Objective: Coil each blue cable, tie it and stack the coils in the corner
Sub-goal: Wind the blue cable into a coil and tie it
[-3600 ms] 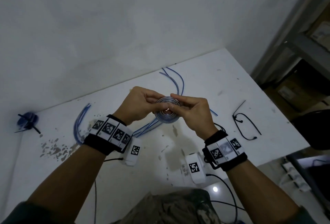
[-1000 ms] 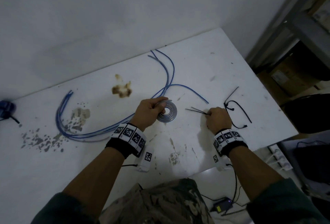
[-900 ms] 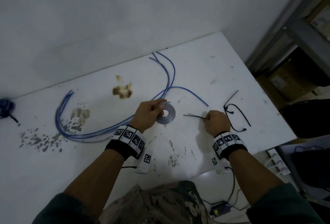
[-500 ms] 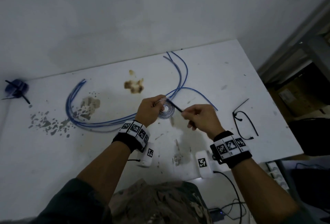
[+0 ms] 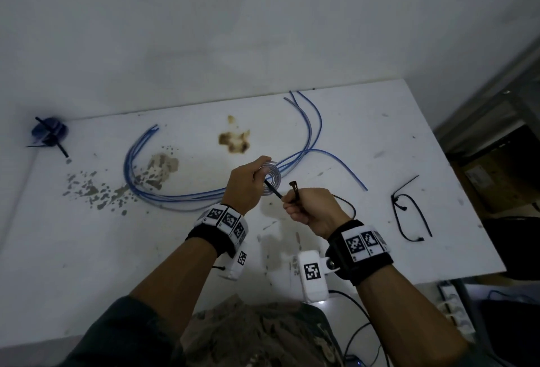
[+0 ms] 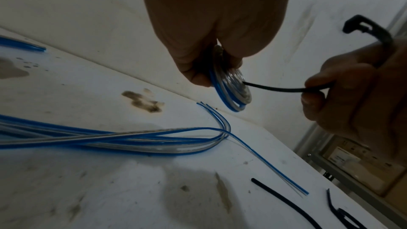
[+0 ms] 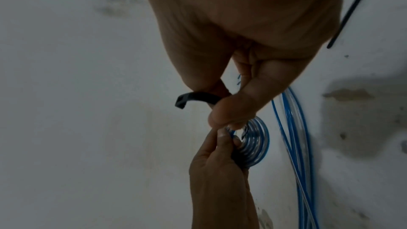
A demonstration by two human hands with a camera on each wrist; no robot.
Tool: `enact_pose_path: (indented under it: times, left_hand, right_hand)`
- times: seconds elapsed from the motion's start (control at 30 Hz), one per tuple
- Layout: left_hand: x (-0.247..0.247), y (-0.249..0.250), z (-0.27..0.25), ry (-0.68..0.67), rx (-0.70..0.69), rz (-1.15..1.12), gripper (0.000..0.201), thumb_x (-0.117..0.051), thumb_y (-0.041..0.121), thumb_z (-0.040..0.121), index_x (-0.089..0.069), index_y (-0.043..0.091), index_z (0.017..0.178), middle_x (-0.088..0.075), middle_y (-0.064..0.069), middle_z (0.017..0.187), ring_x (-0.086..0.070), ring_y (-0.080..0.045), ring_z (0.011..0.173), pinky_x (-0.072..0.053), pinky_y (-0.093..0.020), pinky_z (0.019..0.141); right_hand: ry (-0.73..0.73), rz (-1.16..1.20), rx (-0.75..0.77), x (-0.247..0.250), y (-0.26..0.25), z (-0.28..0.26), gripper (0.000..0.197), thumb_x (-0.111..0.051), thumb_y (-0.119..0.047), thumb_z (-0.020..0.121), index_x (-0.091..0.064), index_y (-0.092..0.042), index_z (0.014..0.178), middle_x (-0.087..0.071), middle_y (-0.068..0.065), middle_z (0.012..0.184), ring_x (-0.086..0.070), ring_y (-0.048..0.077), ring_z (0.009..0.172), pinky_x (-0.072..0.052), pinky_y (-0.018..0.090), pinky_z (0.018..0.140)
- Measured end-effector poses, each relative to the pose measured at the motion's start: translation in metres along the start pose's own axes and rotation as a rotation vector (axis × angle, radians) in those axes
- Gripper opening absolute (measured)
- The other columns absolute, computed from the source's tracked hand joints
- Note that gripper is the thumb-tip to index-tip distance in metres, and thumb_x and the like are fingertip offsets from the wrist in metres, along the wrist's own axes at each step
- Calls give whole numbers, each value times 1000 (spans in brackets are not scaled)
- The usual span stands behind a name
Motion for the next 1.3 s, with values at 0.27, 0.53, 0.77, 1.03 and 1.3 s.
enact_pose_path:
  times: [0.27, 0.53, 0.77, 1.03, 1.3]
  left_hand:
    - [-13, 0, -3, -43, 48, -113, 25, -51, 7, 97, -70, 12, 112, -71, -8, 89, -64, -19, 77, -45, -9, 68]
    - [1, -12, 4, 6, 63, -174, 24, -55, 6, 96, -71, 8, 114, -73, -8, 96, -65, -14, 83, -46, -5, 72]
    - [2, -6, 6, -21, 45, -233, 23, -56, 9, 97, -70, 7, 116, -71, -4, 89, -65, -1, 73, -50, -14, 72]
    - [8, -4, 2, -35, 7, -187, 23, -59, 7, 95, -71, 8, 114, -71, 1, 92, -65, -6, 82, -50, -10, 78]
    - [-6, -4, 1, -188, -10, -123, 22, -59, 9, 95, -73, 10, 112, -73, -3, 92, -66, -11, 80, -49, -10, 74]
  right_hand:
    - [64, 177, 172, -14, -6, 16, 11, -62, 4, 89, -63, 4, 100, -70, 13, 69, -66, 21, 58, -56, 25, 55]
    - [7, -42, 412, -29, -19, 2, 18, -54, -2, 95, -72, 3, 94, -73, 20, 85, -64, 22, 58, -52, 29, 52]
    - [-100, -331, 713, -47, -38, -24, 19, -69, -18, 92, -71, -4, 105, -73, 10, 84, -71, 23, 64, -60, 38, 57]
    - [176, -1111, 994, -46, -62, -19, 26, -52, -28, 97, -70, -13, 86, -69, 6, 75, -61, 27, 67, -51, 41, 63]
    - [163, -1111, 1244, -58, -65, -30, 15, -62, -5, 84, -71, -14, 93, -63, 5, 81, -60, 28, 64, -50, 39, 53]
Point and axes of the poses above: each hand's wrist, its own z-axis towards the middle knuckle, its own x-axis out of the back of the hand, y = z × x, the point moved 10 cm from there along z, towards the middle knuckle
